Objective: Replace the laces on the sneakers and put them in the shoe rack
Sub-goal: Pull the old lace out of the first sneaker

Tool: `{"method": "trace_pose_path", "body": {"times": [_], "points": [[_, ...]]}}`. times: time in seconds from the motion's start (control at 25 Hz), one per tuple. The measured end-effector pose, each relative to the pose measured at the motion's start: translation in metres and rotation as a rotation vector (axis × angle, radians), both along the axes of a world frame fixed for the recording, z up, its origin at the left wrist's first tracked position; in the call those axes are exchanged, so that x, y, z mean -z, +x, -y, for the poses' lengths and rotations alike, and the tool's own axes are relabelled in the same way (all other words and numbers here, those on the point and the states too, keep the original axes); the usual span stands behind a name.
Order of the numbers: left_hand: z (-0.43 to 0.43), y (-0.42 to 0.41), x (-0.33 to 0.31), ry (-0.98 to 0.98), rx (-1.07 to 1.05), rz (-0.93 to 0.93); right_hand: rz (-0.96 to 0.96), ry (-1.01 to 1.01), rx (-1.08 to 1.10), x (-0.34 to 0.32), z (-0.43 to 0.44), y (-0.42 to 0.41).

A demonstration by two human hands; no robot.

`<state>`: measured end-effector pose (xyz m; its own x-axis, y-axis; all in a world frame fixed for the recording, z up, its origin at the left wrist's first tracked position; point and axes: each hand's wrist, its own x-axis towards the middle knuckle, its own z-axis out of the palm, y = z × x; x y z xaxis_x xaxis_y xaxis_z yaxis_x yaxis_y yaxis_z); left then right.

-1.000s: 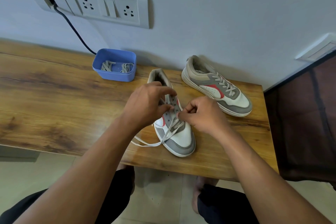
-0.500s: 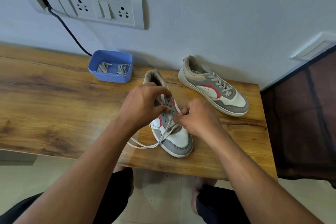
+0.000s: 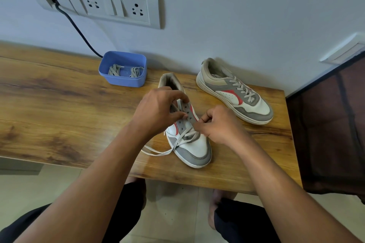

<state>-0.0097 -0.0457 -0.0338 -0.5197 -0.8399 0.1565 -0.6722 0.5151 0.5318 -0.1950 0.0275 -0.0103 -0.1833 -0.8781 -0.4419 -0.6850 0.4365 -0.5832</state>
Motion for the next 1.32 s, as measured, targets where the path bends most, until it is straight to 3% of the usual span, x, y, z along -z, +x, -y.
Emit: {"method": "trace_pose_path", "body": {"times": [0.6,0.76,0.88,1.08,1.2,1.32], "points": [[0.001,0.001,0.0,0.033,-0.007,-0.017,0.039,-0.113,-0.022,0.001,-0.001,-0.011],[0.001,0.002,0.0,0.047,-0.005,-0.013,0.017,-0.179,0.071,-0.004,0.003,-0.029],[0.002,0.002,0.0,0.047,-0.005,-0.012,0.06,-0.139,-0.013,-0.002,0.001,-0.019],[0.001,0.003,-0.001,0.048,-0.01,-0.009,-0.018,-0.265,0.07,-0.001,0.006,-0.029],[0.002,0.002,0.0,0.048,-0.014,-0.01,0.035,-0.203,-0.043,0.0,0.001,-0.017],[0.001,0.001,0.0,0.037,-0.013,-0.001,-0.06,-0.258,-0.033,0.0,0.002,-0.018]]}}
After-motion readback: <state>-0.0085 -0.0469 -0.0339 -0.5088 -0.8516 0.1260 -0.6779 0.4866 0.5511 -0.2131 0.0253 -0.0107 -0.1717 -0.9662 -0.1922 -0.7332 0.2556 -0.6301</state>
